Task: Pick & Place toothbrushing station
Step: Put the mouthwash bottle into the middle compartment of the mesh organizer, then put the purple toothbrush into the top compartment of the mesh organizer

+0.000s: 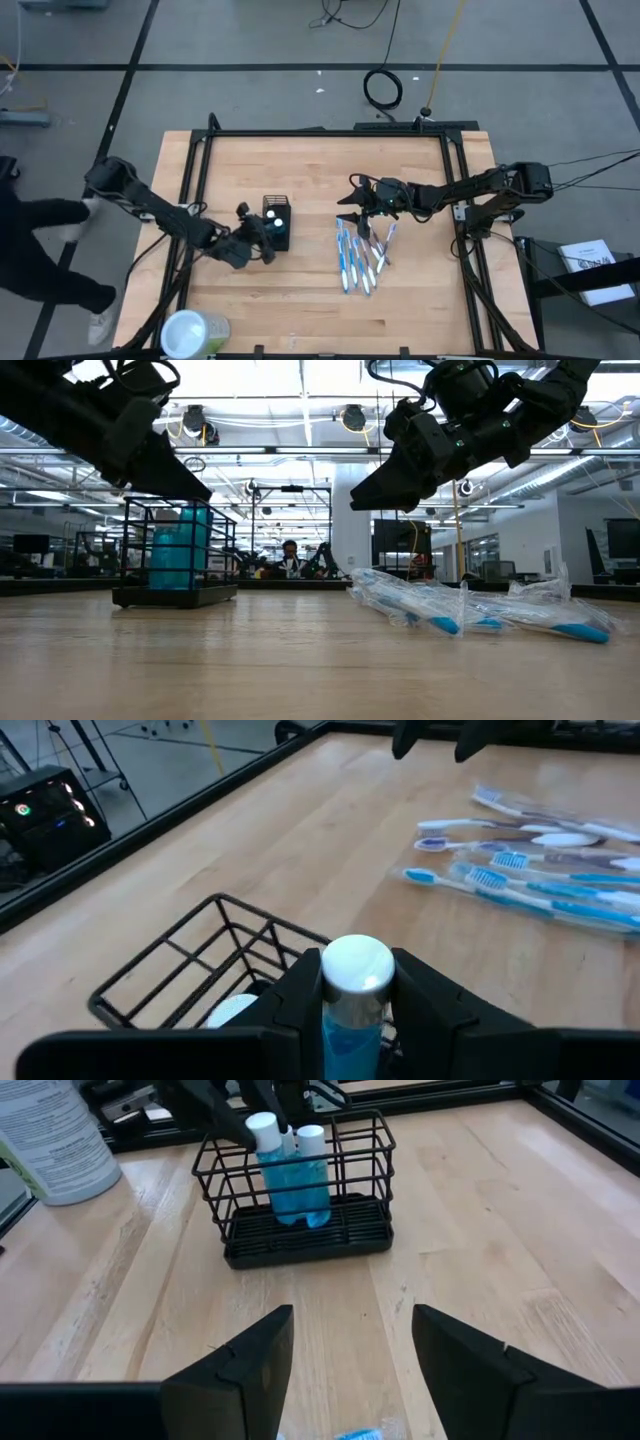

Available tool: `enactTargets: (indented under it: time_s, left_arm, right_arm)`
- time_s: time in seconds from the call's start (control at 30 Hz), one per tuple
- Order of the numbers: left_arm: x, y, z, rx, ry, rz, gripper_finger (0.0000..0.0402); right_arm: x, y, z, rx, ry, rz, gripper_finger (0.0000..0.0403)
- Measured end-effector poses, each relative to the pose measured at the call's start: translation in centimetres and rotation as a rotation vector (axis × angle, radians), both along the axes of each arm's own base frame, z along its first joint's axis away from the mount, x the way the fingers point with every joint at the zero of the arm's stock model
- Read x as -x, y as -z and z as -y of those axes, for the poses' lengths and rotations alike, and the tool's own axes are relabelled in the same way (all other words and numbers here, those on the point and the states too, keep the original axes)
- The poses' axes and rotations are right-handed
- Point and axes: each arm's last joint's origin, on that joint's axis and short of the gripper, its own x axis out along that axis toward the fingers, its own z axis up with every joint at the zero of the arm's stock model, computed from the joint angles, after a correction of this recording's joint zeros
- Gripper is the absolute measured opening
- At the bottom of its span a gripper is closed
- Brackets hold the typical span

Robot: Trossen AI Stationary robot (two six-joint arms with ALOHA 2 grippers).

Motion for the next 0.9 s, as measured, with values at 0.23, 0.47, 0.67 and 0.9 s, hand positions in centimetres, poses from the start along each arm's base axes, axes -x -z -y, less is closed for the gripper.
enactTargets:
  time_s: [0.23, 0.47, 0.67, 0.9]
  left_arm:
    - [-0.44, 0.72, -0.12, 0.009, -0.016, -0.012, 0.0094]
    - [-0.61, 0.76, -0.28, 0.005, -0.020, -0.014, 0.0149]
    - [-0.61, 0.76, -0.30, 0.006, -0.021, -0.014, 0.0221]
    - [-0.42, -0.19, -0.32, 0.030, 0.001, 0.015, 0.0251]
  right_arm:
    - [0.00, 0.01, 0.00, 0.000, 0.000, 0.000, 0.0196]
    - [-0.01, 0.00, 0.00, 0.000, 0.000, 0.000, 0.0196]
    - [-0.01, 0.00, 0.00, 0.000, 0.000, 0.000, 0.0196]
    - [-0.01, 0.00, 0.00, 0.000, 0.000, 0.000, 0.0196]
